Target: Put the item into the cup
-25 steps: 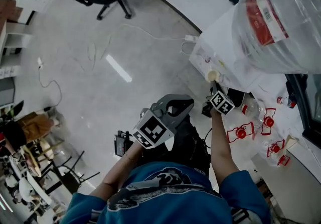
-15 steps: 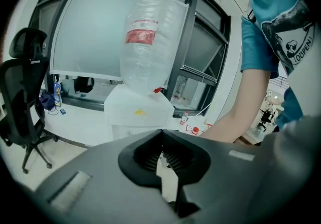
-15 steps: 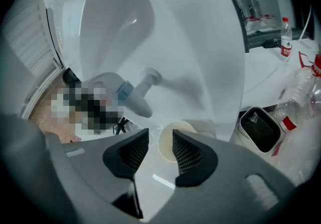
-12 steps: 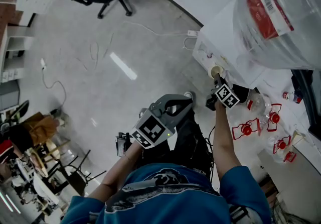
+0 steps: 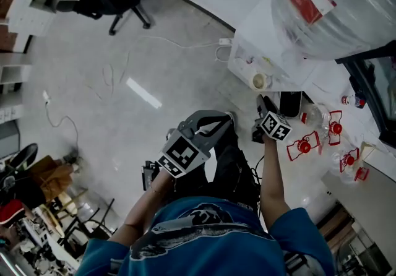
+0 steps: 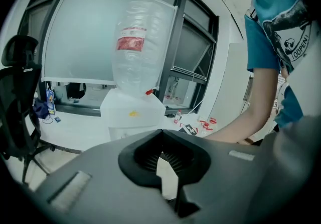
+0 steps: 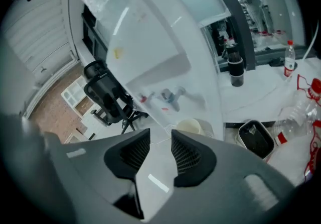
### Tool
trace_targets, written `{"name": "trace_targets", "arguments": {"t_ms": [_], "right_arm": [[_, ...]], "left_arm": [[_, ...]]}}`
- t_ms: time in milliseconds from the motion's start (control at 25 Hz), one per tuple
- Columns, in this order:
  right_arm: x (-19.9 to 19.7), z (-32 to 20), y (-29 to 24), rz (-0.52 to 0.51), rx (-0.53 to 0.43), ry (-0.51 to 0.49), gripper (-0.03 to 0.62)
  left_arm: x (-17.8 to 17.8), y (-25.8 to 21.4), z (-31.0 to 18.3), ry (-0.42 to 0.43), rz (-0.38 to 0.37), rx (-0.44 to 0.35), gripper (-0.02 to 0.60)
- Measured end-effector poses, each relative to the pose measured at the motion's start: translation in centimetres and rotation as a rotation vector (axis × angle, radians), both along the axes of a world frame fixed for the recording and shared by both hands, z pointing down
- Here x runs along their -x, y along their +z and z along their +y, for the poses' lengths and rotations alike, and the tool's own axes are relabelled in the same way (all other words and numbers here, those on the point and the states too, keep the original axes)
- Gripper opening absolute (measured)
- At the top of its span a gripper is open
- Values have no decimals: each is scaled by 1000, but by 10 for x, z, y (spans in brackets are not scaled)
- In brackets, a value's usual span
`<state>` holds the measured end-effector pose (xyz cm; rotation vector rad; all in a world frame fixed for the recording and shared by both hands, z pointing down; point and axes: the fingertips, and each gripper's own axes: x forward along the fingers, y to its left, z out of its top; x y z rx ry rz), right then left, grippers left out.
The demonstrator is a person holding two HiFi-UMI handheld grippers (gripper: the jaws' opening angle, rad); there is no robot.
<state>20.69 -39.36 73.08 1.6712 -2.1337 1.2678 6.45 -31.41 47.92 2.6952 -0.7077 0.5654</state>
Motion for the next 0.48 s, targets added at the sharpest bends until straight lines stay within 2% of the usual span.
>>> {"name": "trace_targets", "arguments": {"t_ms": [200,320,480], "right_arm": [[32,37,-61,52,-109,-142,121],[57,64,-101,74,-173,-192,110],[99,99,-153,83,-266,-245,87]], "left_arm": [[21,-15,22,-3,18,-33,11],[39,-24,46,2,34,-46,9],[71,-25,82,16,18,-55,11]]}}
